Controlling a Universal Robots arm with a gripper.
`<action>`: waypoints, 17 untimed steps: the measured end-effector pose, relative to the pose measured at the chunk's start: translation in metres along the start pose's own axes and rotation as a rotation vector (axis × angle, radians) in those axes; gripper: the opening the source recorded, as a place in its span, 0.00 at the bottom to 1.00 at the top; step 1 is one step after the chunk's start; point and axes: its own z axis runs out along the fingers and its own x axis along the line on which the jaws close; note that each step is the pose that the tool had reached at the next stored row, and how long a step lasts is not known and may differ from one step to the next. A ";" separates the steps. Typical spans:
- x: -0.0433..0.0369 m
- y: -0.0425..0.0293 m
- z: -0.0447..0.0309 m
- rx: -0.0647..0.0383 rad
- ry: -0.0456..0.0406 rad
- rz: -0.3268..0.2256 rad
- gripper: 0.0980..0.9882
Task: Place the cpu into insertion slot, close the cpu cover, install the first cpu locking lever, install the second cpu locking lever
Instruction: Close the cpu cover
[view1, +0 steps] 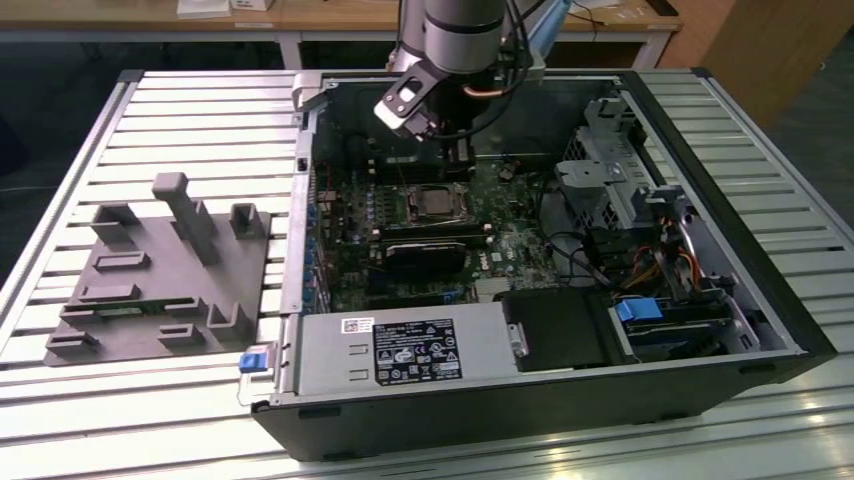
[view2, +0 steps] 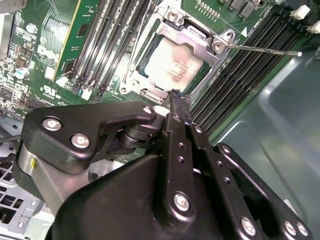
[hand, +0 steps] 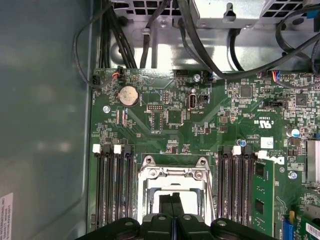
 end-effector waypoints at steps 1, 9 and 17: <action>0.0000 -0.0005 0.0002 0.000 -0.0001 0.000 0.02; 0.0000 -0.0071 0.0061 0.000 -0.0001 0.000 0.02; -0.0004 -0.0205 0.0165 0.000 -0.0001 0.000 0.02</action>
